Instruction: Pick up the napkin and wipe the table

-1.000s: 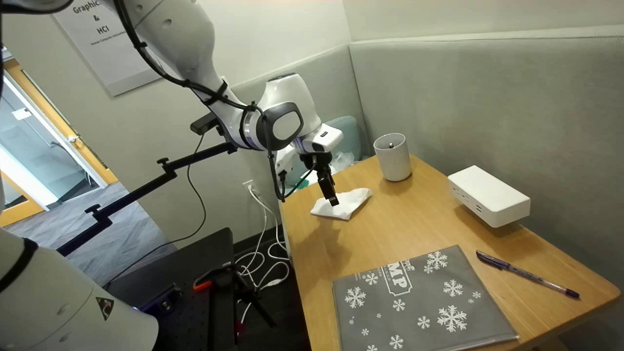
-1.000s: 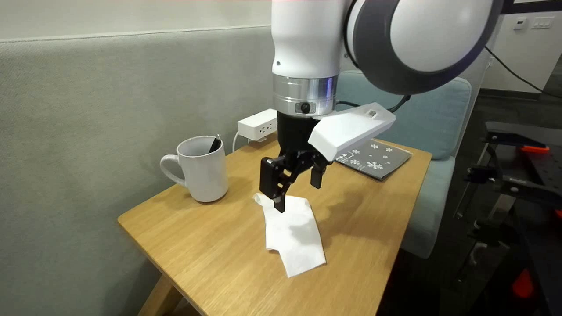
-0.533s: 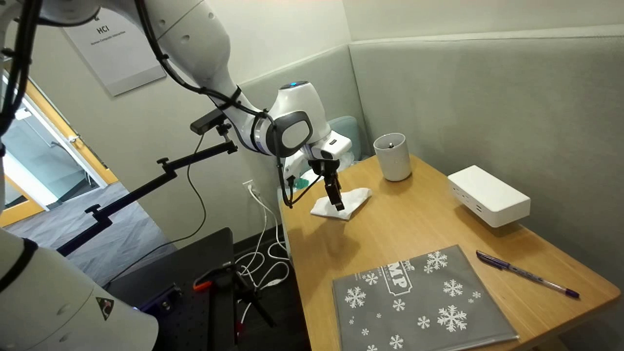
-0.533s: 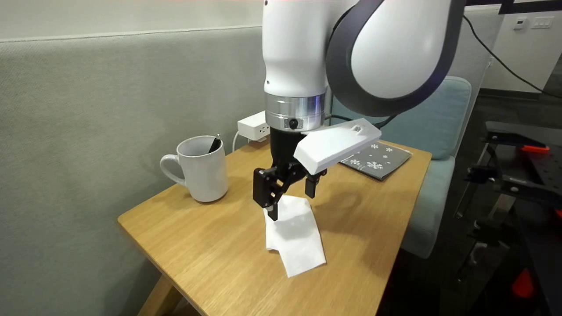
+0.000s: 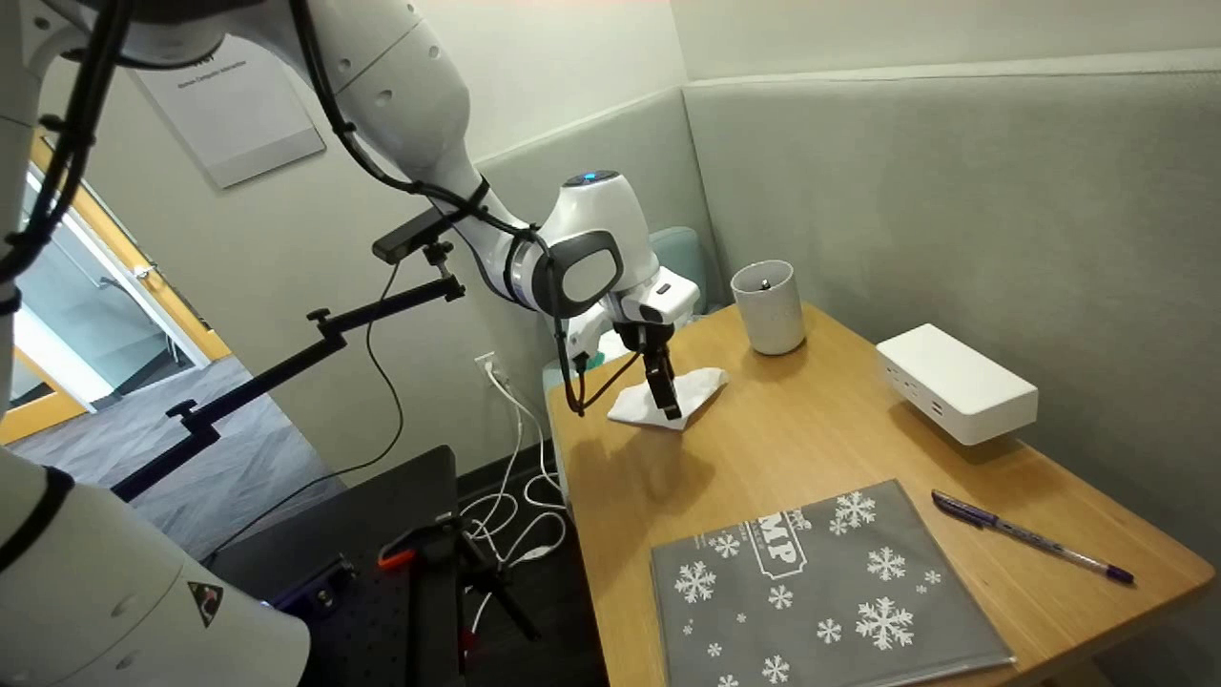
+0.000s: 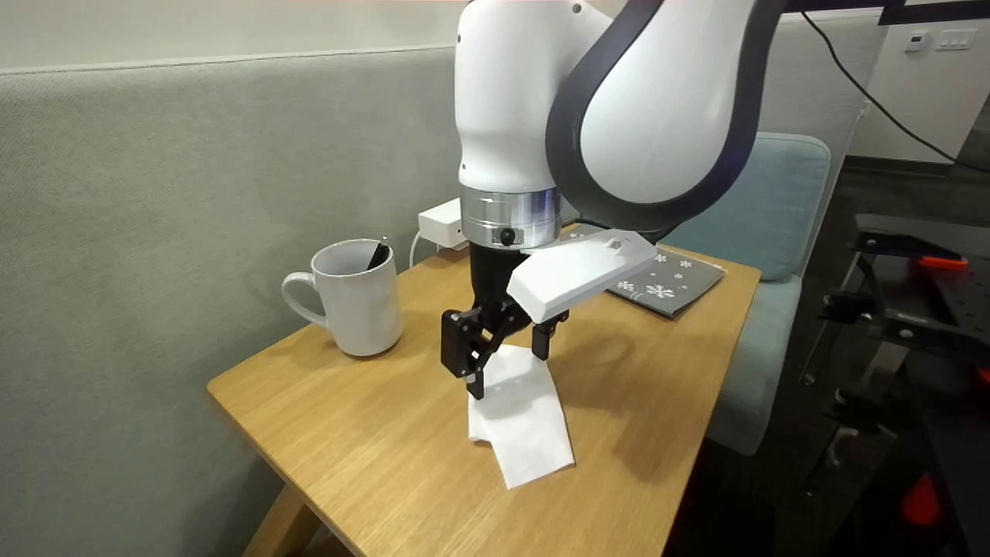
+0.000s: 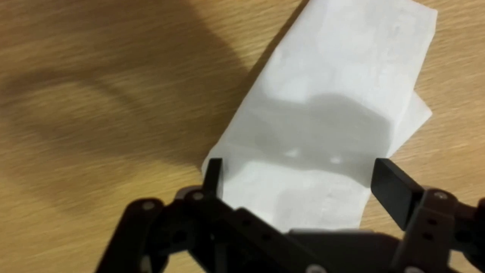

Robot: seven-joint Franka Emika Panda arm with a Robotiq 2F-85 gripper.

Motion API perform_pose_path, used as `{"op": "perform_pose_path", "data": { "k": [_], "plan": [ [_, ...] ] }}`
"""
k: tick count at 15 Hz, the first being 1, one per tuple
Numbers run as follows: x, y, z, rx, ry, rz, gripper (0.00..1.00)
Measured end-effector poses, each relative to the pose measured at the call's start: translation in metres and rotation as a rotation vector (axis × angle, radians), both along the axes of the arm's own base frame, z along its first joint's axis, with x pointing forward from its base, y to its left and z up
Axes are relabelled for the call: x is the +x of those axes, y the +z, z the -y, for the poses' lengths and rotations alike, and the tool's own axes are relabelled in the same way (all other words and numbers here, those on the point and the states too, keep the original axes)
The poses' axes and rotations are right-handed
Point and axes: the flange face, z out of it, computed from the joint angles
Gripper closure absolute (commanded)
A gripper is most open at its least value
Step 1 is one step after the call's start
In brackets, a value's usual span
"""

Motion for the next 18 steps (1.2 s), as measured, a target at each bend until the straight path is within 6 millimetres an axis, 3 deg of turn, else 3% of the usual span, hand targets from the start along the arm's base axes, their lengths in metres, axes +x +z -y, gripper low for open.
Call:
{"op": "perform_pose_path", "data": {
  "k": [2, 3, 4, 13, 14, 18],
  "plan": [
    [0.001, -0.002, 0.0, 0.0, -0.002, -0.002, 0.0],
    [0.001, -0.003, 0.0, 0.0, -0.002, -0.002, 0.25],
    [0.002, -0.004, 0.0, -0.001, -0.003, -0.003, 0.26],
    [0.008, -0.007, 0.001, 0.001, -0.01, 0.003, 0.95],
    [0.009, -0.006, 0.001, 0.002, -0.01, 0.005, 0.99],
    [0.011, -0.005, -0.001, 0.003, -0.009, 0.009, 1.0]
  ]
}}
